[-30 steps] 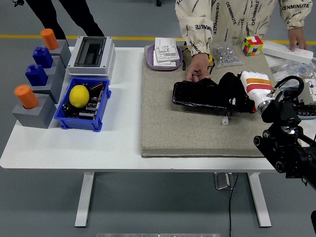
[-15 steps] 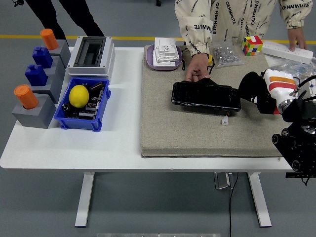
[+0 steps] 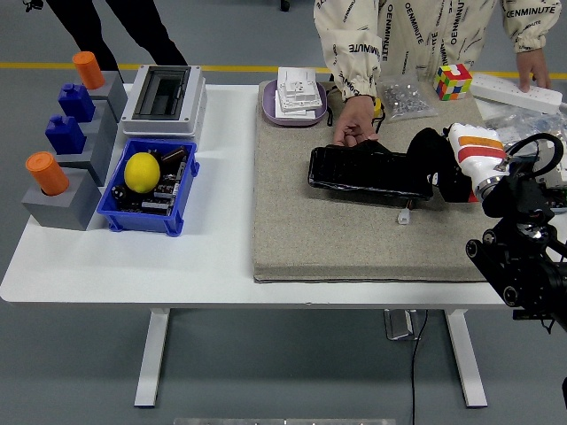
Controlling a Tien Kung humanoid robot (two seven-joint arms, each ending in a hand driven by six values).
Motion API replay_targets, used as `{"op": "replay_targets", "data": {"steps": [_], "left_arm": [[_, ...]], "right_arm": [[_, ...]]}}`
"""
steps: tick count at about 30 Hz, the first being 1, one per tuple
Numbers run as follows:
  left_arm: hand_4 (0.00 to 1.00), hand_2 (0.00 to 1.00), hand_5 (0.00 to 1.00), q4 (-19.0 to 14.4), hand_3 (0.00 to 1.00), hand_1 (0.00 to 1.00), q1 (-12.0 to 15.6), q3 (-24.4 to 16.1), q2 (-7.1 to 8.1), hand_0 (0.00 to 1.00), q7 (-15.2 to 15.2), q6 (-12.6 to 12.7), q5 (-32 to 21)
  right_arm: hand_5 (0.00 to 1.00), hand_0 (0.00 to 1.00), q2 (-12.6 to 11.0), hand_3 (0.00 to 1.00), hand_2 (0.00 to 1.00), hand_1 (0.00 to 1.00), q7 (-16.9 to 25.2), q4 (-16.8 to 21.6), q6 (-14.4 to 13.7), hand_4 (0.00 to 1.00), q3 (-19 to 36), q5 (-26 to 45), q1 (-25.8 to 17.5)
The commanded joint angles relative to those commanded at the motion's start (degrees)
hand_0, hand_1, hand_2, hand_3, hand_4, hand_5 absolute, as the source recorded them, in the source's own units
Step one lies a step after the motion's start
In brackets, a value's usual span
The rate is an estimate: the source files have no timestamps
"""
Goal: Pick the rag up,wipe the panel,place it on the desk
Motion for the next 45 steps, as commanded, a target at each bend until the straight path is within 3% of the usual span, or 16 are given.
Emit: {"op": "replay_targets", "data": {"steps": [18,45], "left_arm": [[0.596,0.738,0.473,0.0,0.565,0.694,-0.4,0.6,0.16,0.650,0.0,0.0,-0.3],[0.596,0.738,0.473,0.0,0.564,0.695,-0.4,1.4,0.57,0.652,0.1,-0.1,-0.4]], "right_arm": [[0.129,0.274,6.9,0.427,0.418,0.357,0.2,-2.4,0.0,0.998,-4.6,0.4,3.5],[0.121,0.275,6.9,0.427,0.419,0.357,0.7,-3.9,-0.1,0.998,-12.9,2.2,5.9]]}}
